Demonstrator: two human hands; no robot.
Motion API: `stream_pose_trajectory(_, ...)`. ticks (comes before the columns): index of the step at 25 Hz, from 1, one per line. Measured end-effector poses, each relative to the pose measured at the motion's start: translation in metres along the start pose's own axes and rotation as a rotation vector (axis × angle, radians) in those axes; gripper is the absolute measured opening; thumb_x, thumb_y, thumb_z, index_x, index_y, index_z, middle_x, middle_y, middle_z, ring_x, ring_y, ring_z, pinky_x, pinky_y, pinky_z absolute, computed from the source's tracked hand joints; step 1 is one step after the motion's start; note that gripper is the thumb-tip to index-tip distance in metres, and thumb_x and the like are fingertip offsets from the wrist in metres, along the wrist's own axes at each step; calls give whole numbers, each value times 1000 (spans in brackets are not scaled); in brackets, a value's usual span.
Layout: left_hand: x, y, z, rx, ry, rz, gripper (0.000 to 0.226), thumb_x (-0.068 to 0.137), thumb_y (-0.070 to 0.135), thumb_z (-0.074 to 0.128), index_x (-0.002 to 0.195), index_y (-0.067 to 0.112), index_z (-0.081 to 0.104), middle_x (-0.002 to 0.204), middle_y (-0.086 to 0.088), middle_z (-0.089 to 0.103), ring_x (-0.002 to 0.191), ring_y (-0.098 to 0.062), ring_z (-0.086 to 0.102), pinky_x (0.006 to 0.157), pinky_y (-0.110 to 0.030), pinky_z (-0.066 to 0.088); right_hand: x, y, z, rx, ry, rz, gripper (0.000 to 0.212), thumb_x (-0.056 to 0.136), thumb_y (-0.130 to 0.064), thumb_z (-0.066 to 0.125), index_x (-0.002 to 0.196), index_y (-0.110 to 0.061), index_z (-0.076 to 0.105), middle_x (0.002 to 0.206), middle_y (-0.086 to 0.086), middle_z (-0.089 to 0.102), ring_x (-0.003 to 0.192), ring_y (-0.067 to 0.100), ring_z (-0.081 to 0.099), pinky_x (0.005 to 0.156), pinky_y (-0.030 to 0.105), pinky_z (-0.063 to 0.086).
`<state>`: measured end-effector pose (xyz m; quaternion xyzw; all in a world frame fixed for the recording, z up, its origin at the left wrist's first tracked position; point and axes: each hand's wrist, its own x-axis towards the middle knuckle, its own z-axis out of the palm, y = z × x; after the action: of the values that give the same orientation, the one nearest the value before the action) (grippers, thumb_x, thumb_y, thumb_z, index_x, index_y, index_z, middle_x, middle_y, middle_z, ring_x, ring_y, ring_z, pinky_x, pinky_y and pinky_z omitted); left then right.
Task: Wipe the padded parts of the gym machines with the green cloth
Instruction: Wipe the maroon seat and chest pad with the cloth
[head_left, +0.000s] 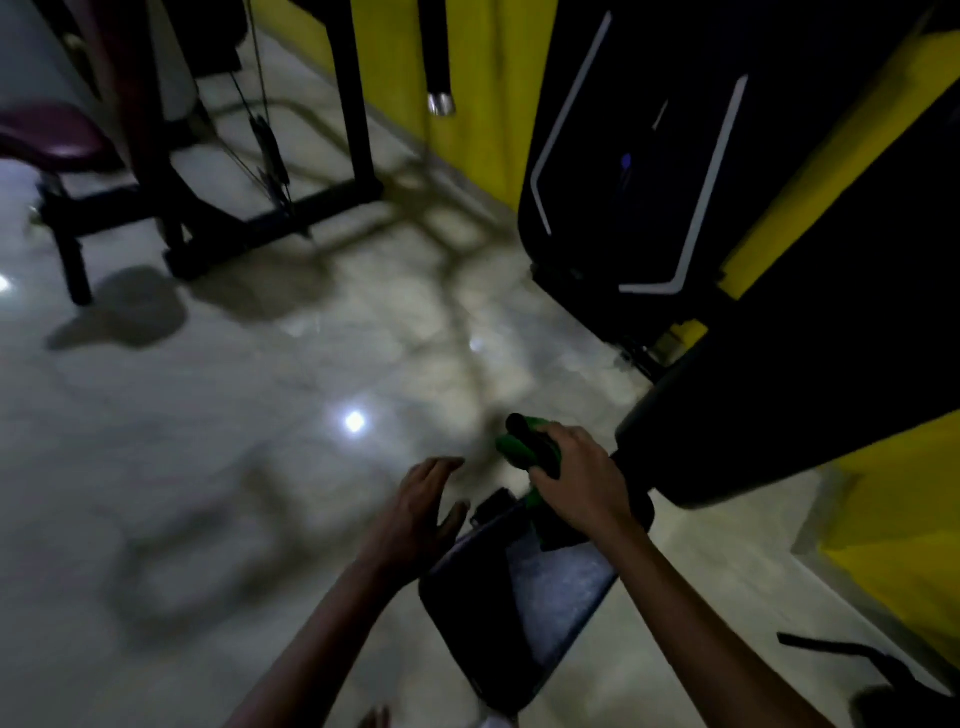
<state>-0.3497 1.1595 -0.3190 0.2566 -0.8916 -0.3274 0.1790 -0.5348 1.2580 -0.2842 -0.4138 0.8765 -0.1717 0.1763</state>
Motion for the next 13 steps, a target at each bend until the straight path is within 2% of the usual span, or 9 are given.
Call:
stream_pose_trajectory(2, 11, 12, -44, 9, 61, -71, 61, 84, 51, 42, 128, 10, 56, 124, -5, 60, 115, -12, 49, 91, -11, 30, 7, -39, -28, 20, 10, -62, 45, 86, -31, 61, 127, -21, 45, 122, 7, 51, 110, 30, 52, 77, 32, 43)
stream_pose_trajectory(4, 23, 24, -86, 23, 106, -91, 58, 85, 50, 46, 130, 14, 54, 129, 0, 58, 119, -14, 50, 92, -13, 29, 9, -74, -55, 35, 38, -118, 40, 86, -33, 62, 119, -20, 44, 116, 6, 54, 105, 29, 53, 70, 29, 37)
stream_pose_trajectory(7, 41, 42, -143, 64, 178, -63, 46, 90, 37, 55, 130, 13, 53, 131, -1, 57, 122, -16, 50, 93, -16, 32, 13, -123, -99, 34, 74, -217, 39, 87, -39, 61, 115, -19, 42, 115, 6, 55, 106, 29, 53, 71, 30, 38)
stream_pose_trajectory(10, 58, 65, -192, 61, 304, -50, 43, 89, 34, 60, 125, 12, 57, 125, 0, 58, 116, -16, 54, 95, -25, 42, 20, -167, -142, -5, 126, -315, 40, 87, -39, 59, 116, -18, 42, 117, 8, 57, 108, 30, 55, 72, 32, 40)
stream_pose_trajectory(13, 71, 97, -236, 45, 383, -45, 38, 89, 25, 65, 122, 8, 59, 120, 0, 57, 112, -16, 55, 92, -26, 43, 24, -203, -186, -13, 181, -403, 47, 88, -40, 58, 127, -19, 41, 124, 9, 57, 113, 31, 54, 76, 32, 42)
